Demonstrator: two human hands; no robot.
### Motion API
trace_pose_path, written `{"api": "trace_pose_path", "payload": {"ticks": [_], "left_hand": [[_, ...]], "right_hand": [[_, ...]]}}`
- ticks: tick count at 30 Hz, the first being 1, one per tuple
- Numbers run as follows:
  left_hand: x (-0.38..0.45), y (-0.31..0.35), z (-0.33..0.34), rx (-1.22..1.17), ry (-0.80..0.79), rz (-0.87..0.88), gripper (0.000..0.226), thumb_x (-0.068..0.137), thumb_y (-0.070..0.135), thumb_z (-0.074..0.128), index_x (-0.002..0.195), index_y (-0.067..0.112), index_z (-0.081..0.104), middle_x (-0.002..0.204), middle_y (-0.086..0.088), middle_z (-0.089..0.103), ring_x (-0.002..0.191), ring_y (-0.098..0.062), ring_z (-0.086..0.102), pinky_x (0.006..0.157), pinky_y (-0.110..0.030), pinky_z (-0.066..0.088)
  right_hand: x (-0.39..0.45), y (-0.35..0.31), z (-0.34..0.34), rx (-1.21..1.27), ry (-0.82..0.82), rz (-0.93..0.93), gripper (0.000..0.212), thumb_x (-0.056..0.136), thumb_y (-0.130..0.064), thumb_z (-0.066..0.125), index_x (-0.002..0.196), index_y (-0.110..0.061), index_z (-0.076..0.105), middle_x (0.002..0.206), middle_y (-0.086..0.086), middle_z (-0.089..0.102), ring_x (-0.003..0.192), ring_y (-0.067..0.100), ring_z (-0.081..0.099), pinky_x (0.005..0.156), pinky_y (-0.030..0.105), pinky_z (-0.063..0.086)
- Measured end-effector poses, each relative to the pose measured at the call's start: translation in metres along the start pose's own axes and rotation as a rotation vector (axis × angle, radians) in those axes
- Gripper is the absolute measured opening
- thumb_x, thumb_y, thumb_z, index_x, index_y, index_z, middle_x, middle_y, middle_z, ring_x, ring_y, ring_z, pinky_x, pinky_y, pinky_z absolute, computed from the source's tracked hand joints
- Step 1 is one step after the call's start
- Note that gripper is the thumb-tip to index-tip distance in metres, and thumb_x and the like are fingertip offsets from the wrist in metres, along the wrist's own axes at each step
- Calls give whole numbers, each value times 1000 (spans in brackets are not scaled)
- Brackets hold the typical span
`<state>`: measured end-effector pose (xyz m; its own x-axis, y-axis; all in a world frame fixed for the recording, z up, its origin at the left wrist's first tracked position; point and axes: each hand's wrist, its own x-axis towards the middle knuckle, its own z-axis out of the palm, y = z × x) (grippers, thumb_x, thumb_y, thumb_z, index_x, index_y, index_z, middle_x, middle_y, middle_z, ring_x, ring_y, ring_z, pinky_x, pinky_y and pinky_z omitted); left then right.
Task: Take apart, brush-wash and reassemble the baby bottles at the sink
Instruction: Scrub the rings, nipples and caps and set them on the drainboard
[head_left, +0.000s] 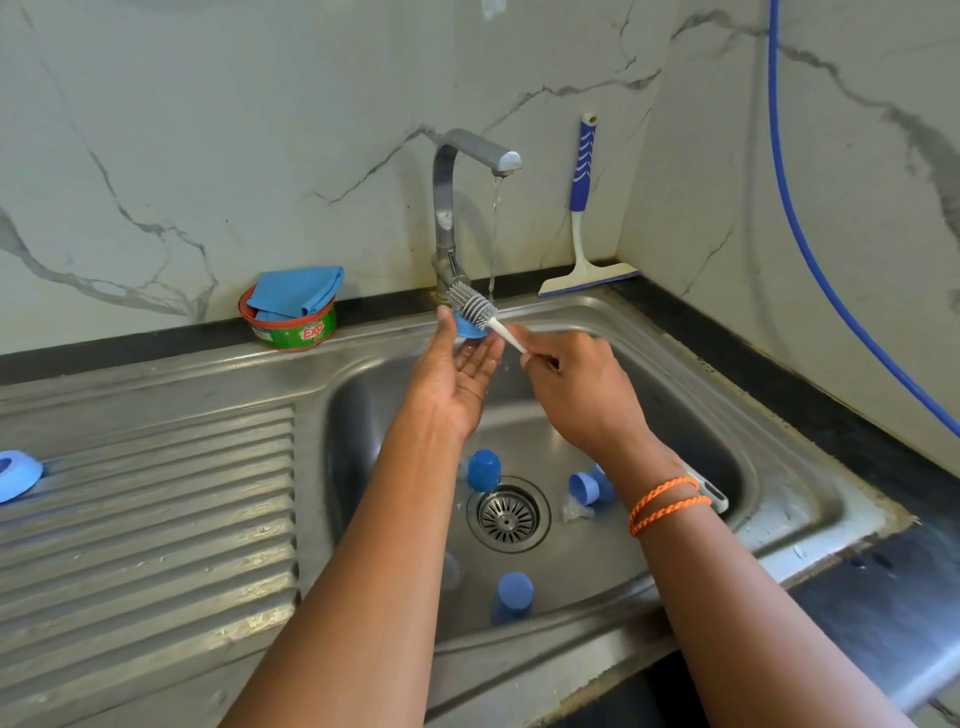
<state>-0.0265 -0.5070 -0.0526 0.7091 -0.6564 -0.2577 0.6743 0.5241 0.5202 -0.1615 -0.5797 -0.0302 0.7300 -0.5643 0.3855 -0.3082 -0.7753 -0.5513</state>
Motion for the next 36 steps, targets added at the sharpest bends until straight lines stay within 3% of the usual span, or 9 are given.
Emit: {"api": "trace_pose_path", "payload": {"ticks": [2,5,11,18,22,25,28,31,36], "left_hand": [[0,0,-1,-7,29,28,47,92,36,74,125,4,63,105,-21,78,99,-28,78,85,-38,64],[0,3,0,60,3,38,43,95,37,72,121,4,65,103,-19,78,95,-27,78,84,-38,64],[-3,2,1,192,-37,12,45,99,35,68,129,1,64,112,-22,76,96,-27,78,83,-35,65],[0,4,-1,24,33,71,47,96,34,71,130,2,63,106,-22,76,96,-28,78,80,-37,65],[-2,1,0,202,-22,32,42,97,31,71,125,1,64,110,-23,76,99,-31,77,87,-40,64],[-4,1,1,252,-71,10,42,99,32,69,127,2,64,112,-23,76,100,-30,77,90,-40,63],[-3,4,0,191,-10,18,42,99,33,67,129,2,64,112,-23,76,102,-31,77,82,-38,65],[0,6,-3,103,67,43,42,98,33,68,126,3,65,106,-20,77,95,-29,78,75,-36,65],[-5,4,0,197,-1,-12,38,96,29,73,123,3,65,110,-23,76,97,-30,78,84,-39,64]], "right_hand": [[0,2,-4,-44,3,59,42,100,-25,49,74,-57,56,71,-2,52,66,26,50,57,34,36],[1,8,-6,-148,49,130,29,103,-26,46,112,-34,73,87,7,63,78,36,62,66,42,52],[0,0,-3,-74,65,64,47,106,-24,46,146,-47,57,86,3,63,81,32,61,68,42,51],[-4,-7,-8,-62,17,86,39,98,-28,51,68,-53,55,70,-3,51,68,28,50,59,35,38],[-2,1,-8,-160,49,126,33,105,-27,48,126,-36,71,95,8,66,88,39,63,77,46,56],[1,2,-7,-75,47,73,43,106,-25,48,139,-49,63,80,-4,59,80,28,59,67,37,48],[-1,-3,-6,1,-2,3,56,105,-26,52,91,-80,56,68,-8,47,67,20,47,59,33,36],[-1,-2,-5,-28,-24,59,60,103,-27,52,63,-71,48,68,-5,48,64,21,45,56,31,32],[2,10,-8,-153,37,145,35,106,-29,48,128,-41,71,97,8,67,88,37,63,73,41,51]]}}
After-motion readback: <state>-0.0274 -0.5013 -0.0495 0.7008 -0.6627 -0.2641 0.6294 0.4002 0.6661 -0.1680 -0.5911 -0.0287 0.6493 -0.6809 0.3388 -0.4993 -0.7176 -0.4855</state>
